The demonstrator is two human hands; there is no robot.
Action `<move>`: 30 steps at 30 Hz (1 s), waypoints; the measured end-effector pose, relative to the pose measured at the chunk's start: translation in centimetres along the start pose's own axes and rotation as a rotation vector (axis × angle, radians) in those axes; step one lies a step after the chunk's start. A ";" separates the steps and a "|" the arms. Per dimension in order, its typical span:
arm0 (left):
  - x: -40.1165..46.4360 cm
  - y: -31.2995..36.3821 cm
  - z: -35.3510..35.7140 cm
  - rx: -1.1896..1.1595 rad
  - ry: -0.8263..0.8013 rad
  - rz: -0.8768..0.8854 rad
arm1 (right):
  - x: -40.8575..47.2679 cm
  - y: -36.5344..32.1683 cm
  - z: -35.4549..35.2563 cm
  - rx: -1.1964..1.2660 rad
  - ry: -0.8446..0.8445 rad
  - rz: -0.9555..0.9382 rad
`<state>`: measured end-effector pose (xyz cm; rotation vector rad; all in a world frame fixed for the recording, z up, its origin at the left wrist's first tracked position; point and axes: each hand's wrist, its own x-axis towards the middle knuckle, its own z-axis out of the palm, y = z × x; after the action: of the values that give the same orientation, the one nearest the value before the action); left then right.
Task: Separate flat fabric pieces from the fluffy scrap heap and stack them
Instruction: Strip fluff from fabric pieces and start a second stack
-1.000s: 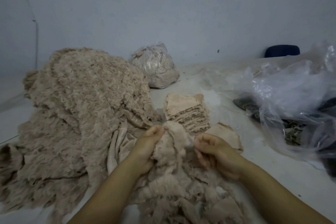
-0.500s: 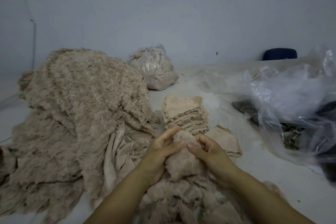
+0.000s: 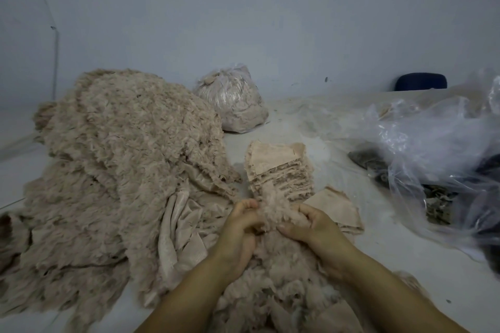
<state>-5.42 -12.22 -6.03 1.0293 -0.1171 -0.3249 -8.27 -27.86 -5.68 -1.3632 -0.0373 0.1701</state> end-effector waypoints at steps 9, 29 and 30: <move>-0.4 -0.5 -0.1 0.230 0.015 0.016 | -0.1 0.3 0.5 -0.088 -0.072 -0.086; 0.4 0.8 -1.4 0.117 0.105 -0.084 | 0.5 -2.0 0.1 -0.302 0.329 -0.378; 0.2 0.9 -1.1 0.090 0.042 -0.129 | 0.4 -2.0 0.6 -0.492 0.271 -0.397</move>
<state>-4.80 -10.99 -5.84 1.1349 -0.0271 -0.4177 -7.71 -27.57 -3.63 -1.8263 -0.1274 -0.3820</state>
